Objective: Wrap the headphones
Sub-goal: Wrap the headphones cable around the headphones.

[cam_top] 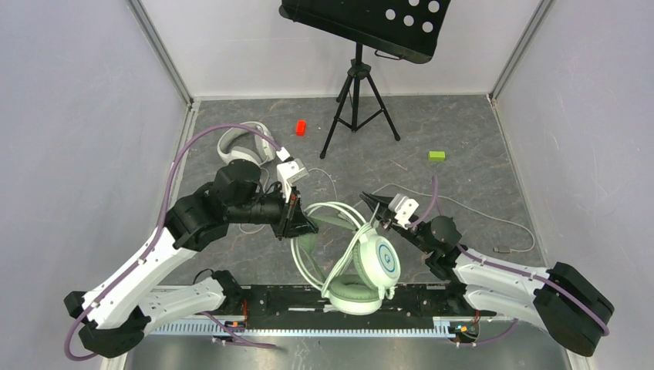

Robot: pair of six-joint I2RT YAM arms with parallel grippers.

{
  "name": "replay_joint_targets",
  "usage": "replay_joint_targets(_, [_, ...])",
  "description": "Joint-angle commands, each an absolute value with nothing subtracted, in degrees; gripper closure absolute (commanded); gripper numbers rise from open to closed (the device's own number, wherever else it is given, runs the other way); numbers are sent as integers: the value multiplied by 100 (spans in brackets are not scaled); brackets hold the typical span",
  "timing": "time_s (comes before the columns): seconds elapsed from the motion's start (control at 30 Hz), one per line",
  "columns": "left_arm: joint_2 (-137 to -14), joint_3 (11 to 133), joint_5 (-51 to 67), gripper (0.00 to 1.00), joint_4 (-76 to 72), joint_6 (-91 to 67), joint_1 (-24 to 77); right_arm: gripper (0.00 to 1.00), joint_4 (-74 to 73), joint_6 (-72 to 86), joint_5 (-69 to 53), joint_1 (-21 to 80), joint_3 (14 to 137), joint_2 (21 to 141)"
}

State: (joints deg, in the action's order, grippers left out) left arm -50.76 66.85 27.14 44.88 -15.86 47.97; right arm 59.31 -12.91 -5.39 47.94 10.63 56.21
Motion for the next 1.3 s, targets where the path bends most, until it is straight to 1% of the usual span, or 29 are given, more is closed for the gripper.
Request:
replay_joint_targets(0.0, [-5101,7032,2829,94,4545,-665,4808,84,5788,-1214,-466,4652,1217,5373])
replay_joint_targets(0.33, [-5201,6847,2130,95,4831,-9,4810,81,5265,-1213,-451,4479,1306,5177])
replay_joint_targets(0.43, [-5257,6846,1647,95,4931,339,4816,86,4947,-1254,-562,4421,1438,5134])
replay_joint_targets(0.53, [-5379,6877,1194,95,5081,571,4816,90,4353,-1250,-712,4399,1703,5121])
replay_joint_targets(0.77, [-5767,6849,446,97,5230,861,4816,92,2609,-1182,-864,4359,2575,5200])
replay_joint_targets(0.87, [-5883,6816,65,97,5247,909,4825,92,2056,-1111,-829,4342,2944,5188])
replay_joint_targets(1.07, [-6013,6816,-743,96,5247,920,4825,91,719,-1060,-1198,4324,3713,5314])
replay_joint_targets(1.27, [-6188,6904,-1386,97,5247,932,4834,89,269,-753,-1888,4325,4015,5354])
